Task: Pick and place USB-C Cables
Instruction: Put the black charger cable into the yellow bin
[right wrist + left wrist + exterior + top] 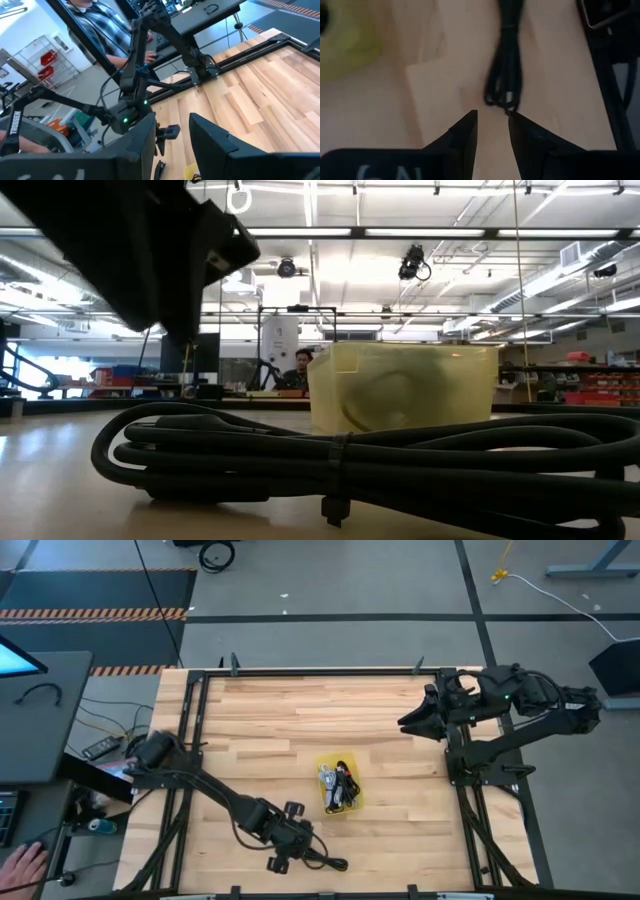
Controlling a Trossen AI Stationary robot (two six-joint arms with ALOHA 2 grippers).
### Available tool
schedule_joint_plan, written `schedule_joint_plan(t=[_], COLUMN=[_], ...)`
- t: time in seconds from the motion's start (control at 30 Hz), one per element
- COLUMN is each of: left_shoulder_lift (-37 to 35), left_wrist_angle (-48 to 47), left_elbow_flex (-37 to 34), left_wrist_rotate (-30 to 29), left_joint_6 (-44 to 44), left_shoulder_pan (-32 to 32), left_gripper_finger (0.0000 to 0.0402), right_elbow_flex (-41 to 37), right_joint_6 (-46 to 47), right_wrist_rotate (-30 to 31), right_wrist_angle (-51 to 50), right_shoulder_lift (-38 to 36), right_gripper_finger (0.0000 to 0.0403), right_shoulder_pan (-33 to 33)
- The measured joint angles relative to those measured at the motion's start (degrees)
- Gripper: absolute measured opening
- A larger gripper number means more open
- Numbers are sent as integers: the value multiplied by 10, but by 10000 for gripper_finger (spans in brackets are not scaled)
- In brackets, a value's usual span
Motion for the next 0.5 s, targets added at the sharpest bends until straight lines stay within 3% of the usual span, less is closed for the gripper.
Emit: schedule_joint_plan(t=[0.5], left_shoulder_lift=[20], left_wrist_angle=[26], left_elbow_flex=[48], left_wrist_rotate=[1], left_joint_6=[88], left_shoulder_pan=[-10], left_gripper_finger=[116], right_elbow_flex=[0], right_joint_6=[2], right_wrist_rotate=[0], right_wrist_angle=[-24], right_shoulder_lift=[6], right_gripper_finger=[125], right_shoulder_pan=[0])
